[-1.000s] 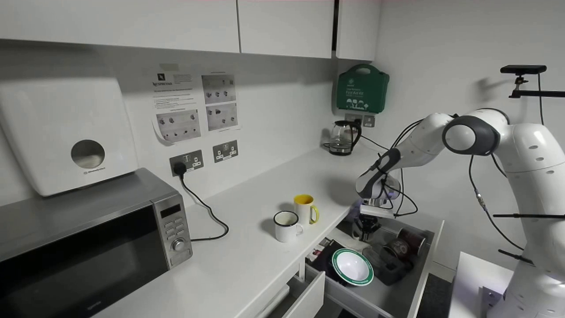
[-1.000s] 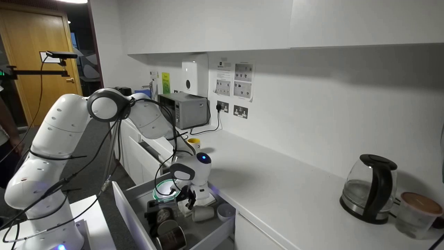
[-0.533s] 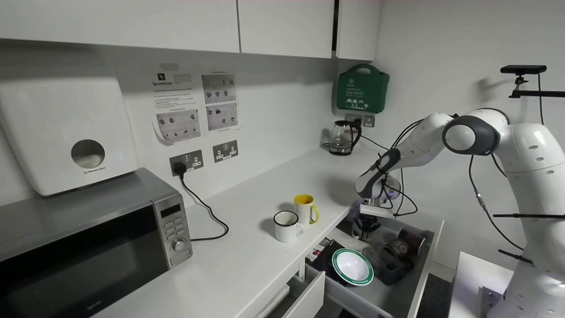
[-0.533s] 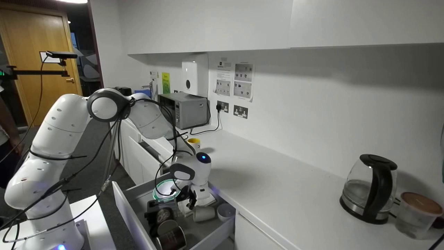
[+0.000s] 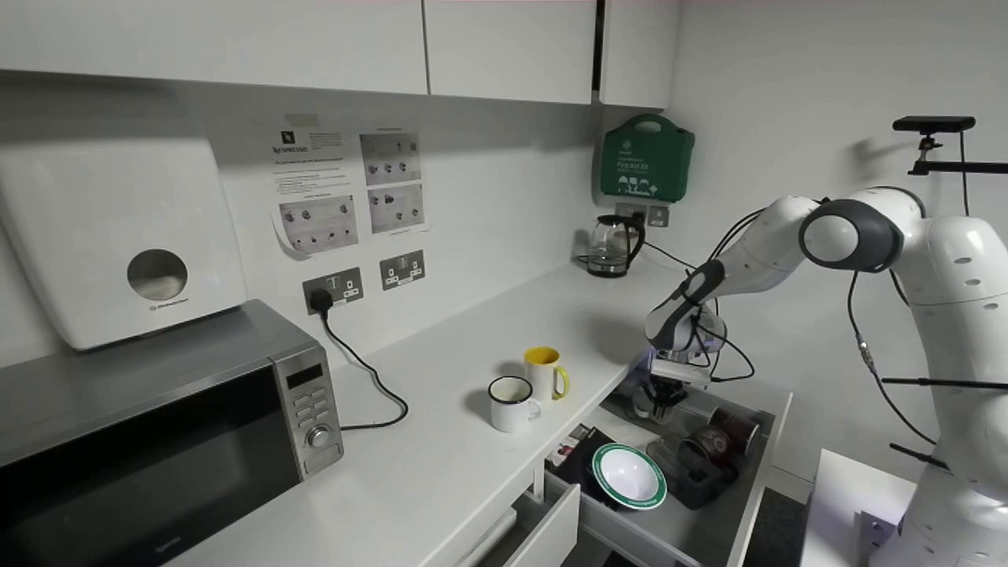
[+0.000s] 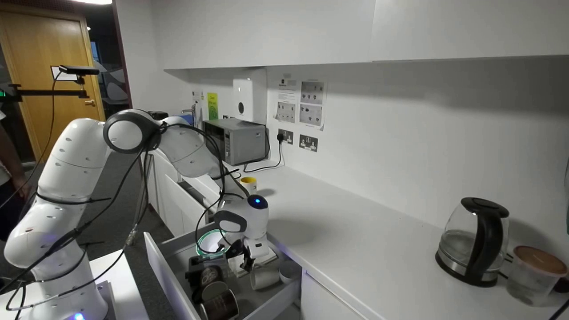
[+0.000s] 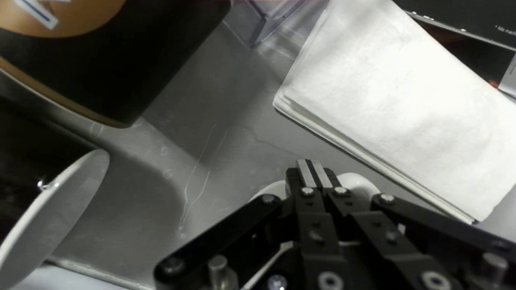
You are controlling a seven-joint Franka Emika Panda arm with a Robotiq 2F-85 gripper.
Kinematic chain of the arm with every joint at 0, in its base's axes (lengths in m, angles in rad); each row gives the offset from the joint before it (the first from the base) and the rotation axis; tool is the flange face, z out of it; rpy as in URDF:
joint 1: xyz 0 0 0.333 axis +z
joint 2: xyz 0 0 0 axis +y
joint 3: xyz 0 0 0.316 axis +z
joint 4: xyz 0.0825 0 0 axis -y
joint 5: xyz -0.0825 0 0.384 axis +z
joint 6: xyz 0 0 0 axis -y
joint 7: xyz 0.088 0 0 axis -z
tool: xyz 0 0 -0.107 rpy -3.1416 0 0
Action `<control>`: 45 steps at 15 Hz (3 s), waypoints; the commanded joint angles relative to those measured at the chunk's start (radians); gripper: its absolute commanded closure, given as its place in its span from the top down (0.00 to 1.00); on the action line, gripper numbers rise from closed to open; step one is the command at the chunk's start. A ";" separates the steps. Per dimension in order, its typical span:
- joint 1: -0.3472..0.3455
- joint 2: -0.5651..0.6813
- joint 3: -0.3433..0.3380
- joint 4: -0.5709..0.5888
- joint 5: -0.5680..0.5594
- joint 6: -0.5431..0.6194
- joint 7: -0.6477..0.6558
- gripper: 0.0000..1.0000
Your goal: Open the drawer on the right, take three mugs out of the drawer and place them on the countertop
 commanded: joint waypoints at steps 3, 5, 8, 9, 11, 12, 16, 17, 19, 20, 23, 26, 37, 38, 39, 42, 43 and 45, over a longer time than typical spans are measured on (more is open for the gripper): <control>-0.017 -0.096 -0.005 -0.095 0.014 0.046 -0.035 0.00; -0.017 -0.110 -0.007 -0.109 0.015 0.052 -0.036 0.00; -0.018 -0.129 -0.009 -0.125 0.014 0.053 -0.035 0.00; -0.017 -0.136 -0.011 -0.130 0.011 0.053 -0.033 0.19; -0.014 -0.148 -0.015 -0.139 0.008 0.056 -0.030 0.34; -0.012 -0.150 -0.017 -0.141 0.004 0.057 -0.027 0.41; -0.010 -0.156 -0.021 -0.143 0.000 0.058 -0.025 0.71; -0.009 -0.155 -0.021 -0.143 0.000 0.067 -0.024 0.78; -0.007 -0.148 -0.022 -0.143 0.000 0.100 -0.022 0.93; -0.007 -0.144 -0.020 -0.144 0.003 0.128 -0.024 0.99; -0.010 -0.125 -0.009 -0.153 0.012 0.250 -0.038 1.00; -0.024 -0.110 0.010 -0.162 0.021 0.344 -0.048 1.00; -0.239 -0.066 0.259 -0.131 0.290 0.366 -0.263 1.00; -0.261 -0.062 0.279 -0.130 0.318 0.366 -0.292 1.00; -0.280 -0.054 0.297 -0.127 0.342 0.370 -0.317 1.00; -0.331 -0.022 0.346 -0.108 0.403 0.378 -0.395 1.00; -0.343 -0.008 0.357 -0.098 0.415 0.380 -0.416 1.00; -0.361 0.015 0.373 -0.085 0.426 0.382 -0.449 1.00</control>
